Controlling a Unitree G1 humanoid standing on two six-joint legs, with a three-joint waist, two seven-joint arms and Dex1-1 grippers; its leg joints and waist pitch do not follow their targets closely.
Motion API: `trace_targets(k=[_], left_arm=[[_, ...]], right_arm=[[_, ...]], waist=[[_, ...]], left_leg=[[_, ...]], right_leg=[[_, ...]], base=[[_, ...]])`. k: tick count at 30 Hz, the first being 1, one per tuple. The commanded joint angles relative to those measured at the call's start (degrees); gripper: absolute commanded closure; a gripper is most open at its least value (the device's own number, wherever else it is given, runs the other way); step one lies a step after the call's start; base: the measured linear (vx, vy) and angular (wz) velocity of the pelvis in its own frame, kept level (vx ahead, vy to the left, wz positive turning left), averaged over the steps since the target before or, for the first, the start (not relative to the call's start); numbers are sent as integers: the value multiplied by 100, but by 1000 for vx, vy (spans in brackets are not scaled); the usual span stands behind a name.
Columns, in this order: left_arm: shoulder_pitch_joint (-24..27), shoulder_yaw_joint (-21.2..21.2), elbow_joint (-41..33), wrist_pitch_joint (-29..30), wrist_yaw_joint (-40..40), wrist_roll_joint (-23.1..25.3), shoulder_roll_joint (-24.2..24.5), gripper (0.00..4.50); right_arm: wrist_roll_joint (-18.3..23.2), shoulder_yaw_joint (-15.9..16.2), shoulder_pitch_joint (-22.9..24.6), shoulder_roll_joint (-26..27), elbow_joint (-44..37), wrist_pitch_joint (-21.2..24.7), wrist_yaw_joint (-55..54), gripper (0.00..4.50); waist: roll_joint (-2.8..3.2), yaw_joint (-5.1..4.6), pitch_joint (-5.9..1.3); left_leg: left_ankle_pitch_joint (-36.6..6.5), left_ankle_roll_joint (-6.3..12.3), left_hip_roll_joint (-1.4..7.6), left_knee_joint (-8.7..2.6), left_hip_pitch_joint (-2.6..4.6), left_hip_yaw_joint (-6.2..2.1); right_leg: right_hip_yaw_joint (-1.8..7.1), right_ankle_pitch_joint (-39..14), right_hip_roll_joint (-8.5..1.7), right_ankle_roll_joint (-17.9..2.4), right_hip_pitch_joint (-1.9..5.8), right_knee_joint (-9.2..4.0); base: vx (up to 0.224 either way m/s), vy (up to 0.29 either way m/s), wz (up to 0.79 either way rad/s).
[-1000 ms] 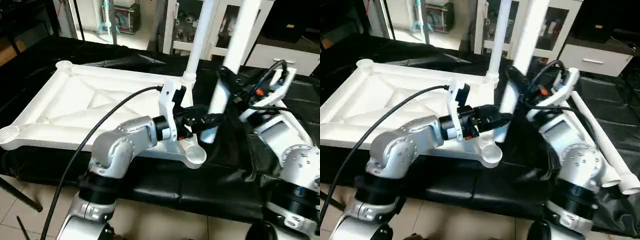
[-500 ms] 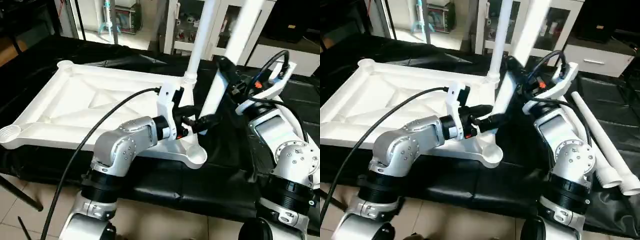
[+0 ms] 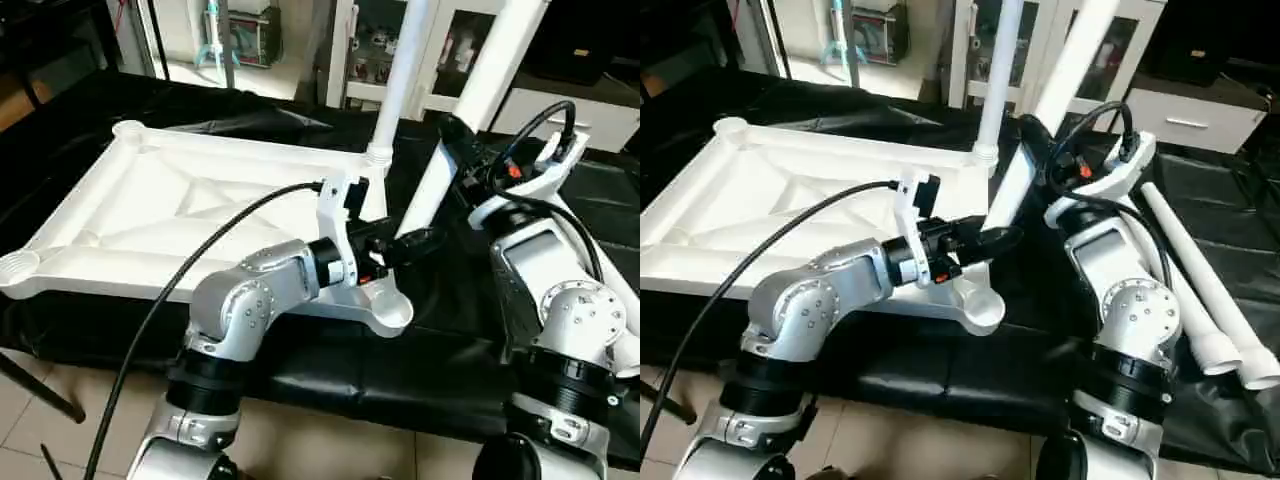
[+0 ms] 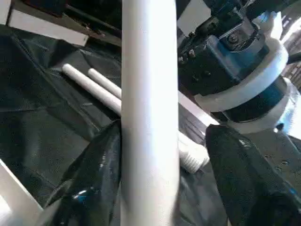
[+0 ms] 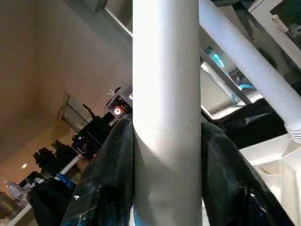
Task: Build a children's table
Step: Pick table leg
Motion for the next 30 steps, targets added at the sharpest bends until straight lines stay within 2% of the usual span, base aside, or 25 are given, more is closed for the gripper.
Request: trace_targets(k=[1, 2, 6, 7, 9, 12, 14, 17, 18, 20, 21, 24, 30], left_arm=[[-45, -89, 39, -59, 39, 43, -77, 180], [-56, -68, 51, -75, 42, 36, -84, 208], [-69, 6, 67, -99, 51, 13, -91, 224], [-64, 15, 57, -94, 40, 0, -83, 237], [-45, 16, 19, -37, -21, -57, -62, 263], [-8, -21, -53, 41, -74, -105, -24, 270], [-3, -16, -56, 34, -77, -104, -9, 296], [-7, -2, -50, 32, -96, -118, -2, 303], [-4, 10, -62, 44, -105, -133, 8, 310], [-2, 70, -127, 79, -135, -191, 50, 311], [-14, 100, -116, 51, -147, -181, 87, 311], [-24, 141, -97, 19, -131, -164, 99, 312], [-60, 245, -225, 60, -360, -269, 361, 312]], right_arm=[[118, 43, -107, -4, -9, -130, -53, 304], [128, 55, -105, 8, -11, -140, -69, 304], [173, 89, -95, 18, 7, -191, -109, 304], [177, 88, -96, 27, 3, -198, -123, 304], [189, 79, -98, 47, -12, -203, -155, 304], [233, 34, -123, 58, 7, -209, -215, 304], [257, 4, -148, 51, 45, -250, -241, 304], [270, 14, -150, 42, 56, -275, -251, 304], [277, 21, -149, 46, 56, -284, -258, 269], [278, 52, -154, 46, 71, -302, -259, 234], [297, 68, -160, 54, 87, -306, -243, 232], [365, 70, -165, 62, 94, -299, -211, 201], [367, 158, -105, 1, 47, -338, -155, 144]], waist=[[-58, -5, -397], [-54, -4, -401], [-53, -5, -400], [-28, -6, -400], [-36, -10, -399], [-45, -14, -399], [-27, -10, -399], [-23, -12, -402], [-22, -10, -402], [-13, -7, -406], [6, -4, -406], [-3, -12, -401], [36, -11, -408]], left_leg=[[-381, -42, 36, -391, 46, -17], [-374, -43, 41, -391, 52, -19], [-390, -47, 39, -391, 48, -19], [-389, -56, 37, -390, 52, -20], [-417, -71, 36, -393, 51, -19], [-441, -75, 35, -393, 52, -16], [-447, -84, 36, -396, 52, -21], [-428, -97, 35, -394, 55, -21], [-436, -102, 33, -394, 52, -21], [-421, -112, 30, -391, 53, -21], [-418, -120, 31, -395, 55, -26], [-463, -132, 32, -399, 58, -23], [-460, -190, 31, -402, 69, -27]], right_leg=[[108, -640, -176, -650, 303, -335], [108, -609, -179, -655, 303, -329], [107, -595, -177, -663, 306, -329], [107, -593, -177, -664, 303, -326], [107, -617, -174, -659, 303, -331], [108, -610, -171, -657, 301, -331], [106, -621, -173, -652, 301, -332], [105, -538, -168, -661, 301, -327], [106, -536, -170, -666, 305, -327], [106, -489, -168, -675, 307, -320], [104, -475, -169, -686, 305, -315], [103, -481, -163, -691, 304, -321], [101, -380, -160, -723, 303, -302]], base=[[0, 0, 0], [0, 0, 0], [0, 0, 0], [0, 0, 0], [0, 0, 0], [0, 0, 0], [0, 0, 0], [0, 0, 0], [0, 0, 0], [0, 0, 0], [0, 0, 0], [0, 0, 0], [0, 0, 0]])
